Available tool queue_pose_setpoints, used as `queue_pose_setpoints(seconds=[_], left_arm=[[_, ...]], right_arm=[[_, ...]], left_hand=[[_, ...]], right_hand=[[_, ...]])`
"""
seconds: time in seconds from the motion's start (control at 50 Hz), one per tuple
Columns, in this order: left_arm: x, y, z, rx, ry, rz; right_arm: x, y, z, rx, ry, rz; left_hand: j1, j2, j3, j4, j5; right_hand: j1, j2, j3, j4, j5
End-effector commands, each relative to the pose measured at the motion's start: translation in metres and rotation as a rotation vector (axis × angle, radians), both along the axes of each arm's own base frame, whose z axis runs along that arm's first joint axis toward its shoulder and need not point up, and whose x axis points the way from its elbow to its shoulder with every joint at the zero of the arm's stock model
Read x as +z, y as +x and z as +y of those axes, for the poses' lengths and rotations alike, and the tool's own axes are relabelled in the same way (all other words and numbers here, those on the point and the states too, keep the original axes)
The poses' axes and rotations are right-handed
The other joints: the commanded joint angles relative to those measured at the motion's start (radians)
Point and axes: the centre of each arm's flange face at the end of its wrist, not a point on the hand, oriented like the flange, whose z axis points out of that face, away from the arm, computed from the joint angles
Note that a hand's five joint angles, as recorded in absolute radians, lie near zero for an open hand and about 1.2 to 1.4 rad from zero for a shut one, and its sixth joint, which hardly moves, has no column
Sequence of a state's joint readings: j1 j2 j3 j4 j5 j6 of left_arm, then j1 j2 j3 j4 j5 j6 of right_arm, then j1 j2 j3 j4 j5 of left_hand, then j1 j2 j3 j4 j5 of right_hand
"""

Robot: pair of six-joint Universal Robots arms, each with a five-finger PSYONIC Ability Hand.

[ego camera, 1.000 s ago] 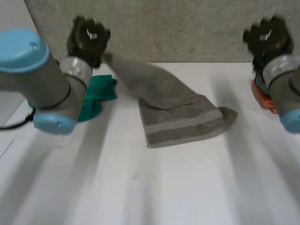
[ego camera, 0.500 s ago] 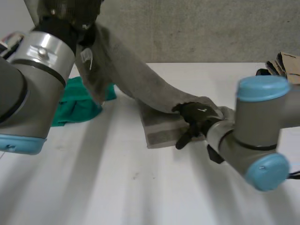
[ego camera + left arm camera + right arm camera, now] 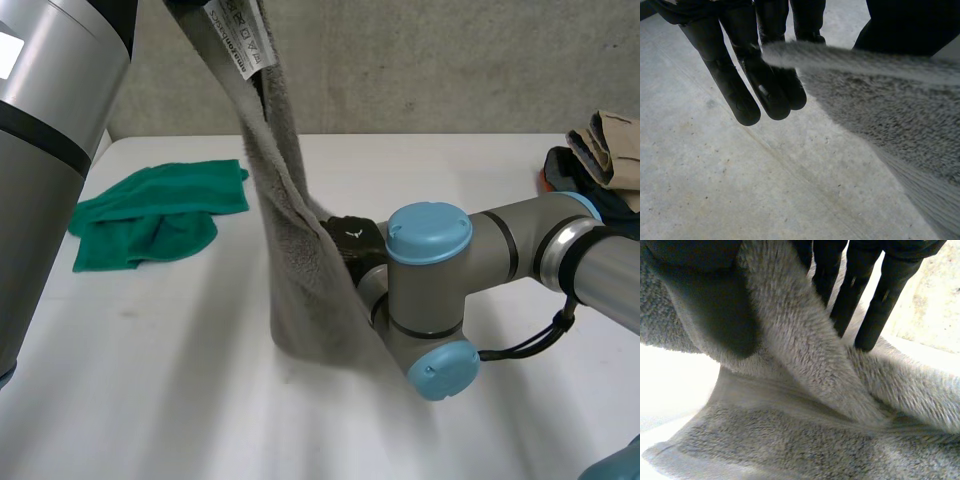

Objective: Fold the laundry.

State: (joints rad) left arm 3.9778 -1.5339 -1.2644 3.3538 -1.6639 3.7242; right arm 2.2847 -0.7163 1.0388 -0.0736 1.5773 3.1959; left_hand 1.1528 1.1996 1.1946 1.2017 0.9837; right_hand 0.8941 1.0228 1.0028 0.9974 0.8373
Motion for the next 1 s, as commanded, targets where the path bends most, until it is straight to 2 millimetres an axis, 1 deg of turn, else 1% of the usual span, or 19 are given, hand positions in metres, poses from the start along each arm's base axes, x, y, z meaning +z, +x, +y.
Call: queue_pose_setpoints(seconds=[0.02,0.08,0.14,0.16,0.18,0.26,0.32,0.36,0.44,0.46,0.5,0.52,0.56,0.66,0.7,0.8,0.84,0.9,1.0], left_arm=[[-0.005,0.003,-0.005,0.045,0.021,-0.001],[-0.014,0.005,-0.012,0.068,0.048,-0.023],[-0.036,0.017,-0.031,0.137,0.113,-0.079],[-0.041,0.021,-0.037,0.155,0.13,-0.093],[-0.052,0.03,-0.048,0.197,0.167,-0.116],[-0.082,0.045,-0.065,0.259,0.263,-0.174],[-0.1,0.049,-0.067,0.264,0.309,-0.205],[-0.119,0.048,-0.066,0.252,0.357,-0.24],[-0.15,0.046,-0.068,0.239,0.444,-0.273],[-0.156,0.046,-0.069,0.237,0.46,-0.275],[-0.173,0.043,-0.074,0.226,0.51,-0.273],[-0.176,0.042,-0.075,0.225,0.521,-0.272],[-0.184,0.041,-0.077,0.221,0.544,-0.268],[-0.191,0.04,-0.079,0.221,0.564,-0.279],[-0.192,0.04,-0.079,0.22,0.57,-0.279],[-0.196,0.043,-0.079,0.229,0.582,-0.282],[-0.197,0.044,-0.079,0.229,0.585,-0.283],[-0.199,0.044,-0.078,0.227,0.588,-0.286],[-0.202,0.044,-0.077,0.227,0.585,-0.283]], right_arm=[[0.026,-0.018,0.01,-0.016,-0.039,0.137],[0.064,-0.047,0.008,-0.02,-0.114,0.267],[0.092,-0.094,-0.017,-0.07,-0.2,0.451],[0.094,-0.104,-0.022,-0.069,-0.213,0.503],[0.096,-0.11,-0.026,-0.054,-0.236,0.551],[0.113,-0.115,-0.035,0.017,-0.402,0.713],[0.127,-0.112,-0.042,0.02,-0.485,0.736],[0.128,-0.11,-0.046,0.02,-0.497,0.728],[0.086,-0.095,-0.055,0.106,-0.458,0.722],[0.067,-0.09,-0.059,0.142,-0.448,0.719],[0.05,-0.086,-0.062,0.169,-0.44,0.713],[0.037,-0.083,-0.065,0.186,-0.434,0.707],[0.028,-0.082,-0.068,0.179,-0.438,0.703],[0.033,-0.087,-0.074,0.095,-0.471,0.679],[0.043,-0.097,-0.071,0.044,-0.437,0.641],[0.089,-0.14,-0.053,-0.15,-0.302,0.407],[0.095,-0.148,-0.046,-0.188,-0.243,0.323],[0.086,-0.169,-0.036,-0.262,-0.09,0.222],[0.058,-0.188,-0.021,-0.306,0.115,0.212]], left_hand=[[0.243,0.197,0.202,0.195,0.238],[0.243,0.197,0.202,0.195,0.238],[0.243,0.197,0.202,0.195,0.238],[0.243,0.197,0.202,0.195,0.238],[0.243,0.197,0.202,0.195,0.238],[0.243,0.197,0.202,0.195,0.238],[0.243,0.197,0.202,0.195,0.238],[0.243,0.197,0.202,0.195,0.238],[0.243,0.197,0.202,0.195,0.238],[0.243,0.197,0.202,0.195,0.238],[0.243,0.197,0.202,0.195,0.238],[0.243,0.197,0.202,0.195,0.238],[0.243,0.197,0.202,0.195,0.238],[0.243,0.197,0.202,0.195,0.238],[0.243,0.197,0.202,0.195,0.238],[0.243,0.197,0.202,0.195,0.238],[0.243,0.197,0.202,0.195,0.238],[0.243,0.197,0.202,0.195,0.238],[0.243,0.197,0.202,0.195,0.238]], right_hand=[[0.502,0.373,0.393,0.399,0.384],[0.502,0.373,0.393,0.399,0.384],[0.502,0.373,0.393,0.399,0.384],[0.502,0.373,0.393,0.399,0.384],[0.502,0.373,0.393,0.399,0.384],[0.502,0.373,0.393,0.399,0.384],[0.502,0.373,0.393,0.399,0.384],[0.502,0.373,0.393,0.399,0.384],[0.502,0.373,0.393,0.399,0.384],[0.502,0.373,0.393,0.399,0.384],[0.502,0.373,0.393,0.399,0.384],[0.093,-0.035,-0.015,-0.01,-0.024],[-0.399,-0.528,-0.508,-0.502,-0.517],[-0.712,-0.84,-0.82,-0.815,-0.829],[-0.72,-0.848,-0.828,-0.823,-0.837],[-0.628,-0.756,-0.736,-0.731,-0.745],[-0.534,-0.663,-0.643,-0.637,-0.652],[-0.416,-0.545,-0.525,-0.519,-0.534],[-0.178,-0.307,-0.287,-0.282,-0.296]])
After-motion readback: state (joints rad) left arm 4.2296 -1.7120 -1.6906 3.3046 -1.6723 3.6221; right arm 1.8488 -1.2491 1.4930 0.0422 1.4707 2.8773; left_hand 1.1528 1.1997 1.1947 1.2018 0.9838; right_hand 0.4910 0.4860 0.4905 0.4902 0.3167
